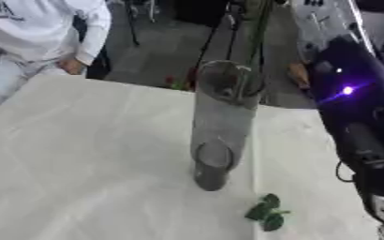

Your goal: Arrange flowers into the vase.

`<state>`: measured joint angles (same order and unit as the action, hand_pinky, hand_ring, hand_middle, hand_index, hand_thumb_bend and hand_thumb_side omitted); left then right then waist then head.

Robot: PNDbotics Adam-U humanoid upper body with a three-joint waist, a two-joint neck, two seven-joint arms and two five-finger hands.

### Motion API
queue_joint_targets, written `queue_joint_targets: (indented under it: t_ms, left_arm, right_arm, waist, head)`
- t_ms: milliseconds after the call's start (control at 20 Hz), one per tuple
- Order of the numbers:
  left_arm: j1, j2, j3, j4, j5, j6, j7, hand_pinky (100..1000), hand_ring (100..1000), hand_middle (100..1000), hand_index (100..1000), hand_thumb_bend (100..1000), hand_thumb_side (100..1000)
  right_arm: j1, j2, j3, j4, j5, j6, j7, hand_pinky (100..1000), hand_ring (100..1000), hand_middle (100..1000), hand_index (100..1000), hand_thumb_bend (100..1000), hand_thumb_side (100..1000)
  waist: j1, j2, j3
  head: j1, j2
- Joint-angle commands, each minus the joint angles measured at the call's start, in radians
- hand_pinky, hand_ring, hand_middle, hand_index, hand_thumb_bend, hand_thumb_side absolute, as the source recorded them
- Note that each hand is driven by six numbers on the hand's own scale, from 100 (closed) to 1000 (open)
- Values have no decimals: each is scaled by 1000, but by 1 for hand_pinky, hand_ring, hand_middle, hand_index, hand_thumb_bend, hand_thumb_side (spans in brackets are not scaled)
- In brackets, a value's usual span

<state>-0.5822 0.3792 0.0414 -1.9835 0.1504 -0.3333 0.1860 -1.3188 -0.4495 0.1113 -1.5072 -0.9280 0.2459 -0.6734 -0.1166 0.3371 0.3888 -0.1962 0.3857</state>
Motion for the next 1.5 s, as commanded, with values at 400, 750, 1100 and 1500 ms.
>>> queue_joint_targets:
  t_ms: [400,750,1100,1500]
  left_arm:
    - [-21,9,9,-16,4,0,0,787,943,902,963,100,1000]
    - [-12,21,9,-16,2,3,-1,787,942,902,963,100,1000]
    - [-3,30,11,-16,-1,5,0,788,942,902,963,100,1000]
    - [1,32,11,-16,-4,5,2,788,941,902,964,100,1000]
  right_arm:
    - [-18,-4,-16,-5,-33,-2,-5,100,100,100,100,192,445]
    - [-45,-39,-19,9,-16,-4,-6,100,100,100,100,246,461]
    - [-74,-81,-27,1,-7,-42,5,100,100,100,100,200,422]
    - [-83,-116,-35,6,-15,-83,28,100,100,100,100,196,417]
  waist:
    - [8,-15,2]
    - [5,-27,-7]
    - [6,-35,-18]
    - [14,-23,-15]
  head:
    - [8,-8]
    - [8,-19]
    - [-5,-27]
    - [-13,-37]
